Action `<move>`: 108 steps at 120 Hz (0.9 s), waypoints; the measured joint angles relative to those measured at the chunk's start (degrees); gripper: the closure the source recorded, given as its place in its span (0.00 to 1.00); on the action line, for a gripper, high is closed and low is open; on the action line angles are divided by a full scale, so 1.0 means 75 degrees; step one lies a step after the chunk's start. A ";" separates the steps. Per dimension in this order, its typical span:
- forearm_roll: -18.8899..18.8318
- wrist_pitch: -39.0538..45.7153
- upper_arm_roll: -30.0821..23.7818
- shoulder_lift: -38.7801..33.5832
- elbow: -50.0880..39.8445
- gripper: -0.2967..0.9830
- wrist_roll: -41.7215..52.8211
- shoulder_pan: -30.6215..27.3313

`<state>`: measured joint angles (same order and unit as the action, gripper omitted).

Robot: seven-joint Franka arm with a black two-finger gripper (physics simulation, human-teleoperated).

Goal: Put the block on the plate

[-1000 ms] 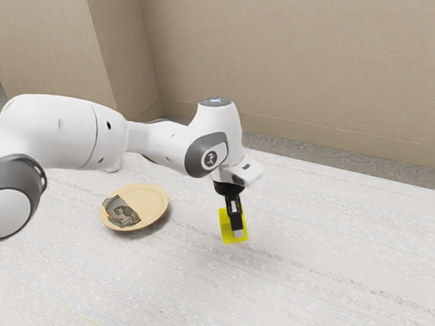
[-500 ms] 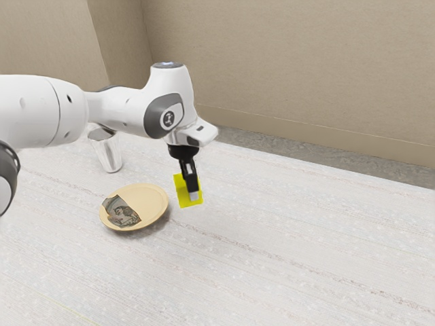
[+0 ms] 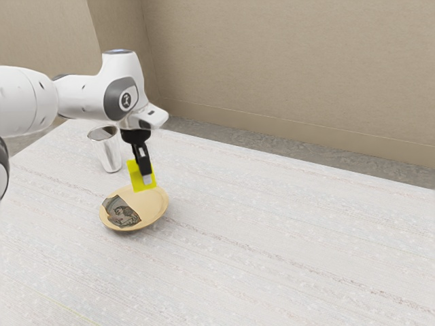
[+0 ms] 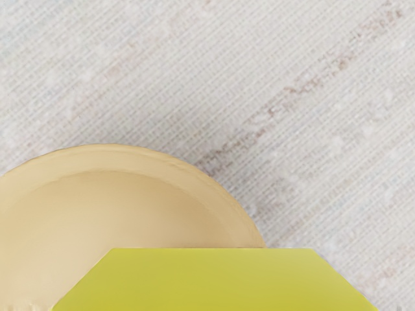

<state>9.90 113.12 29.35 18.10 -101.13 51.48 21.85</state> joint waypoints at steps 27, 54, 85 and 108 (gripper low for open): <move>0.0150 -0.0085 0.0522 0.0005 -0.0069 0.47 0.0490 -0.0143; 0.0315 -0.0111 0.0945 0.0105 -0.0089 0.47 0.0975 -0.0162; 0.0696 -0.0036 0.0914 0.0664 -0.0091 0.47 0.1380 -0.0172; 0.0907 0.0248 0.0662 0.0738 -0.0353 0.47 0.1598 -0.0242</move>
<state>16.70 114.98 34.31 23.64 -103.78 63.47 20.03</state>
